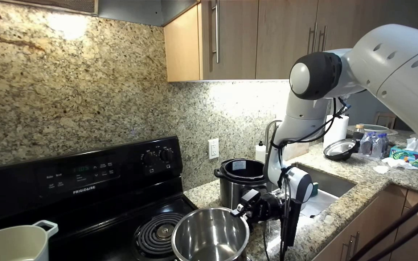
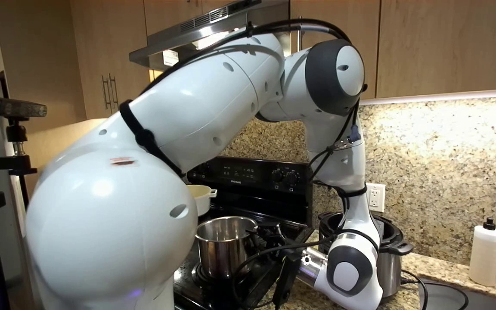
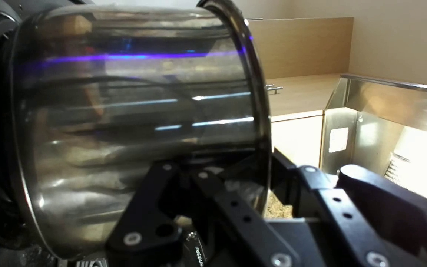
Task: Remove the metal dish from the cooker and put it on the stovetop
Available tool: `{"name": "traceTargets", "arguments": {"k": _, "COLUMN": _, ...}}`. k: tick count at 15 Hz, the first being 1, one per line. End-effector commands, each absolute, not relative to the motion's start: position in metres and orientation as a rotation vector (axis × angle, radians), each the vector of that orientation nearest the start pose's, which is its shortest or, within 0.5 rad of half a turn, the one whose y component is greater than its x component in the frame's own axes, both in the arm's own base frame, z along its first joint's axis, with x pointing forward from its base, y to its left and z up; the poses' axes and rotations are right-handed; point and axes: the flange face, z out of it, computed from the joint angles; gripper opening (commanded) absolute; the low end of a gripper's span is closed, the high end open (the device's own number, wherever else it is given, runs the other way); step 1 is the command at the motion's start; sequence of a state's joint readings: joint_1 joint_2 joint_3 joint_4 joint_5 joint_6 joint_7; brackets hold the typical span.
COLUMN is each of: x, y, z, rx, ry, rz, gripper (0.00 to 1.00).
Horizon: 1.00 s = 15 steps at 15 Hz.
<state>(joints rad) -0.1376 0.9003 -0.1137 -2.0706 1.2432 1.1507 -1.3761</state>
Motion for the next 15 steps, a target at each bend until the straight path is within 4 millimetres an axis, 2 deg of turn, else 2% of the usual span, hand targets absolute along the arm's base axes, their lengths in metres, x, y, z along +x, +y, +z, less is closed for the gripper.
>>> {"name": "traceTargets", "arguments": {"k": 1, "x": 0.420, "y": 0.029, "z": 0.050, "rx": -1.271, "ry": -0.141, "rz": 0.212, "gripper": 0.04}}
{"name": "traceTargets", "arguments": {"k": 4, "x": 0.420, "y": 0.035, "z": 0.051, "rx": -1.269, "ry": -0.165, "rz": 0.249, "gripper": 0.04}}
{"name": "traceTargets", "arguments": {"k": 9, "x": 0.412, "y": 0.031, "z": 0.058, "rx": -1.277, "ry": -0.222, "rz": 0.264, "gripper": 0.04}}
{"name": "traceTargets", "arguments": {"k": 15, "x": 0.413, "y": 0.045, "z": 0.065, "rx": -1.281, "ry": -0.281, "rz": 0.305, "gripper": 0.04}}
